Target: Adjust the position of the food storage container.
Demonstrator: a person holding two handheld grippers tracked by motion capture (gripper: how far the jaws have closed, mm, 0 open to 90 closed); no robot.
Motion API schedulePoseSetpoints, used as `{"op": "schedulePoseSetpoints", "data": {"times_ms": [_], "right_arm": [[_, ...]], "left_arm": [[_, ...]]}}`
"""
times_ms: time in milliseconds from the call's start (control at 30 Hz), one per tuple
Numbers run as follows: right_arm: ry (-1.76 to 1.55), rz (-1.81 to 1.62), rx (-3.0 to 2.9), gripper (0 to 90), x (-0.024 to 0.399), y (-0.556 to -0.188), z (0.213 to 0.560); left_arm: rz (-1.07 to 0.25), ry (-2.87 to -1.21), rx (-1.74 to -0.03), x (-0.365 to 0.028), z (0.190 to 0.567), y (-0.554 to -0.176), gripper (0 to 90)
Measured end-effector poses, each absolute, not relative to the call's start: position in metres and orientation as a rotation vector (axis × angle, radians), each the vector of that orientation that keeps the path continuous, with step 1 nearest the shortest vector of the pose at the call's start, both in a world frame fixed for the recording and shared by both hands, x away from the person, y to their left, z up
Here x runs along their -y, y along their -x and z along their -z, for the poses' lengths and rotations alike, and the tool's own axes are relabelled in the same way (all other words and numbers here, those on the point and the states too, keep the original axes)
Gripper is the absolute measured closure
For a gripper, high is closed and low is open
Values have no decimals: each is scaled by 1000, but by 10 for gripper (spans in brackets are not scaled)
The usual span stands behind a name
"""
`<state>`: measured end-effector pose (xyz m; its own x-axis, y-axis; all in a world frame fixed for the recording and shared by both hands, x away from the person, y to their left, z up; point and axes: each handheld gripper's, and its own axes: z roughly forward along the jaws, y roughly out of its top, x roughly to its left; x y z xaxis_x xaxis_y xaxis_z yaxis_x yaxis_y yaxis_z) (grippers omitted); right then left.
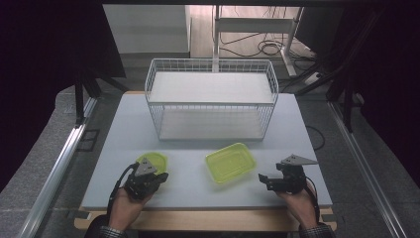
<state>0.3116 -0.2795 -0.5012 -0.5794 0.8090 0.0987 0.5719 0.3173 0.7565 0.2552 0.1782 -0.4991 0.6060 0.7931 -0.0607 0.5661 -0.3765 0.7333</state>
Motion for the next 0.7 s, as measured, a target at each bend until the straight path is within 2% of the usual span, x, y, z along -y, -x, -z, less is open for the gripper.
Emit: {"op": "schedulePoseSetpoints", "data": {"times_ms": [700], "right_arm": [[-1260, -1158, -2276, 175, 277, -311, 500]], "left_arm": [[-433, -2034, -1166, -220, 505, -285, 900]]}}
